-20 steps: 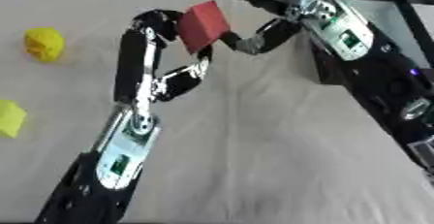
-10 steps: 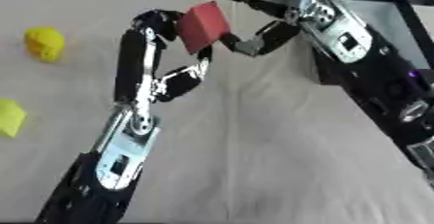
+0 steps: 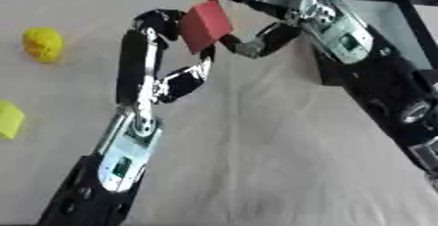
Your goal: Pick up the objects with one hand, pass them to the other hand, and then place them into the box on the other side of the table.
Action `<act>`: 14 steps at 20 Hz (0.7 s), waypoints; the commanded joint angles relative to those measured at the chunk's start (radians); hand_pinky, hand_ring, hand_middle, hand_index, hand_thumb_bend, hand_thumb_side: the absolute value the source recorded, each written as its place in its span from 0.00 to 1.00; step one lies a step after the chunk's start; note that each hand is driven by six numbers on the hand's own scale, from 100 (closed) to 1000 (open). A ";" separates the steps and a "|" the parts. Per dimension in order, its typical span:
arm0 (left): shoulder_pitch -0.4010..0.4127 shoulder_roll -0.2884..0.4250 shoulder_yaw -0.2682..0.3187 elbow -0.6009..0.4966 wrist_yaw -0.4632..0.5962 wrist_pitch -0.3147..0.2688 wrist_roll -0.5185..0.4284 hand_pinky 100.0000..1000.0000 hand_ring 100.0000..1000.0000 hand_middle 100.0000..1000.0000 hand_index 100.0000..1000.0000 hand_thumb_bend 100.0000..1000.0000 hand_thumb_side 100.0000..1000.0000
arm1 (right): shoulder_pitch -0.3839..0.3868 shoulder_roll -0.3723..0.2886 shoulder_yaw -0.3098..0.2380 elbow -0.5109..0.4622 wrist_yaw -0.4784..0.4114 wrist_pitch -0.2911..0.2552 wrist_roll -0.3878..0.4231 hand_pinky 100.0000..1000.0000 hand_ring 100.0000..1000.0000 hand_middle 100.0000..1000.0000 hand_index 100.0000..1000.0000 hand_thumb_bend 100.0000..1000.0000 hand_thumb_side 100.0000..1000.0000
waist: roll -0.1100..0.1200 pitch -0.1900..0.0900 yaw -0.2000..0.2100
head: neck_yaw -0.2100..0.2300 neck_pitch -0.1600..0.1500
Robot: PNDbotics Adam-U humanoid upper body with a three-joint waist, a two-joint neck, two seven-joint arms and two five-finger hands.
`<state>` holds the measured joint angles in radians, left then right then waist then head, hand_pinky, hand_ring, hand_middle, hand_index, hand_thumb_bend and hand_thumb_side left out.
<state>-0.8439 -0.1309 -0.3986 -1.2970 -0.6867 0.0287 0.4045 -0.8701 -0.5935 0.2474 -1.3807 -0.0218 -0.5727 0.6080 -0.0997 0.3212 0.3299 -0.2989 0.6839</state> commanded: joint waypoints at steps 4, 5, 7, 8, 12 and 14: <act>-0.021 -0.017 -0.021 -0.018 -0.004 -0.015 -0.008 0.40 0.44 0.40 0.35 0.00 0.00 | -0.013 -0.008 -0.012 -0.004 -0.008 -0.287 0.299 1.00 1.00 1.00 0.98 0.00 0.03 | 0.004 -0.016 -0.001 | -0.006 -0.005; -0.021 -0.017 -0.021 -0.017 -0.005 -0.016 -0.009 0.40 0.44 0.40 0.35 0.00 0.00 | -0.013 -0.008 -0.013 -0.003 -0.011 -0.283 0.299 1.00 1.00 1.00 0.97 0.00 0.03 | 0.005 -0.016 -0.001 | -0.006 -0.006; -0.021 -0.017 -0.021 -0.016 -0.007 -0.016 -0.009 0.40 0.44 0.40 0.35 0.00 0.00 | -0.014 -0.007 -0.013 -0.003 -0.020 -0.273 0.299 1.00 1.00 0.98 0.96 0.00 0.01 | 0.005 -0.016 -0.002 | -0.007 -0.006; -0.021 -0.018 -0.021 -0.015 -0.008 -0.016 -0.009 0.40 0.44 0.40 0.35 0.00 0.00 | -0.014 -0.007 -0.012 -0.004 -0.024 -0.269 0.299 1.00 1.00 0.98 0.95 0.00 0.01 | 0.005 -0.016 -0.002 | -0.007 -0.006; -0.022 -0.018 -0.023 -0.014 -0.013 -0.018 -0.011 0.40 0.44 0.40 0.35 0.00 0.00 | -0.013 -0.006 -0.007 -0.005 -0.026 -0.262 0.299 1.00 1.00 0.94 0.93 0.00 0.00 | 0.005 -0.016 -0.002 | -0.008 -0.004; -0.022 -0.020 -0.025 -0.012 -0.018 -0.020 -0.013 0.40 0.44 0.40 0.36 0.00 0.00 | -0.013 -0.005 -0.004 -0.005 -0.030 -0.261 0.299 1.00 1.00 0.91 0.89 0.00 0.00 | 0.005 -0.016 -0.002 | -0.009 -0.002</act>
<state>-0.8440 -0.1309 -0.4061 -1.2962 -0.6960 0.0164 0.3961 -0.8696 -0.5925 0.2481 -1.3807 -0.0453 -0.5565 0.6273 -0.0996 0.3231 0.3296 -0.3028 0.6839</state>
